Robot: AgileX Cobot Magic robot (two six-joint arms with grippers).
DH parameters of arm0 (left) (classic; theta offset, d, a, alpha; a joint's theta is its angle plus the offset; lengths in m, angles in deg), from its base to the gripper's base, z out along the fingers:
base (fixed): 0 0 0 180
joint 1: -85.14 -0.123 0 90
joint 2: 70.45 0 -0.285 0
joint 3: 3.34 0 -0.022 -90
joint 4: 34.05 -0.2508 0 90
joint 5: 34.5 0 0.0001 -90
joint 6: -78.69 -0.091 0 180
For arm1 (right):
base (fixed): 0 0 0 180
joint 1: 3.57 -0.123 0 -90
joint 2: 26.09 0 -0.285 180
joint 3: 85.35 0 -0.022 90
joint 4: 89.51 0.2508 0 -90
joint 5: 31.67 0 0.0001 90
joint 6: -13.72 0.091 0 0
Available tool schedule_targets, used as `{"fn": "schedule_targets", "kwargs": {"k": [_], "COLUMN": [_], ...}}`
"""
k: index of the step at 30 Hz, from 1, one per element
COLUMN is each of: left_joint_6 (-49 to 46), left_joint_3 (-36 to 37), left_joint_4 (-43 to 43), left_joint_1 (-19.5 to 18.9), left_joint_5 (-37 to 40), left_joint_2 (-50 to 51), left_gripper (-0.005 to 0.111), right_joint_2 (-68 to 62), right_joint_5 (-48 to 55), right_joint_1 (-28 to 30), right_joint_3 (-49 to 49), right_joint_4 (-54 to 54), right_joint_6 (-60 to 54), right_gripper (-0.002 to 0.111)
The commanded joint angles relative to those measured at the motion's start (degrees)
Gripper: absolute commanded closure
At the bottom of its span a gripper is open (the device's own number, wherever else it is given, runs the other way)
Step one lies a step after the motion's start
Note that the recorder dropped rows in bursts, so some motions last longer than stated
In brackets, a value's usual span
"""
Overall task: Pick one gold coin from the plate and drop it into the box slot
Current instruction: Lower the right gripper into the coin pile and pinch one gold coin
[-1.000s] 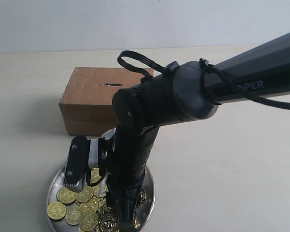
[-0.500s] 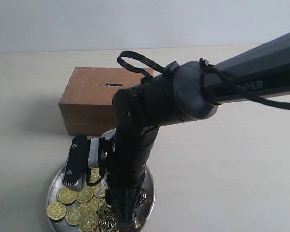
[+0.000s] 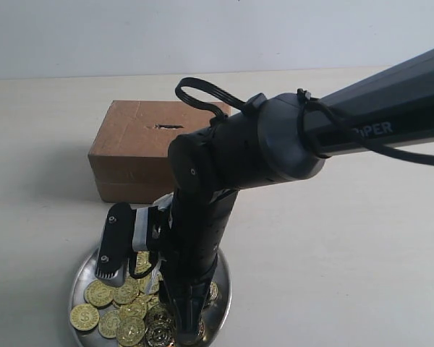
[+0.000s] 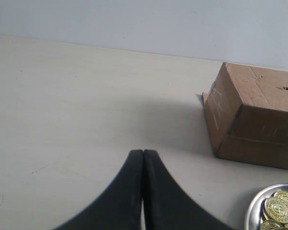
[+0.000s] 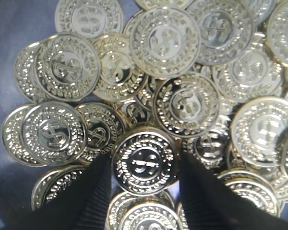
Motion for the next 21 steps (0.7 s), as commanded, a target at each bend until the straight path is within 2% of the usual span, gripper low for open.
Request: {"fn": "schedule_targets", "kwargs": {"k": [1, 11, 16, 21], "left_joint_6": [0.0, 0.0, 0.0, 0.0], "left_joint_3": [0.2, 0.2, 0.2, 0.2], "left_joint_4": [-0.2, -0.2, -0.2, -0.2], "left_joint_1": [0.3, 0.3, 0.3, 0.3], "left_joint_5": [-0.3, -0.3, -0.3, -0.3], "left_joint_2": [-0.3, -0.3, -0.3, -0.3], "left_gripper": [0.107, 0.107, 0.107, 0.107], "right_joint_2": [0.0, 0.0, 0.0, 0.0], "right_joint_5": [-1.3, -1.3, -0.8, -0.7], "right_joint_1": [-0.1, -0.1, -0.1, -0.1], "right_joint_3": [-0.3, -0.3, -0.3, -0.3], "right_joint_4": [-0.3, -0.3, -0.3, -0.3], "right_joint_6": [0.1, 0.1, 0.1, 0.1], "right_gripper": [0.057, 0.056, 0.066, 0.071]}}
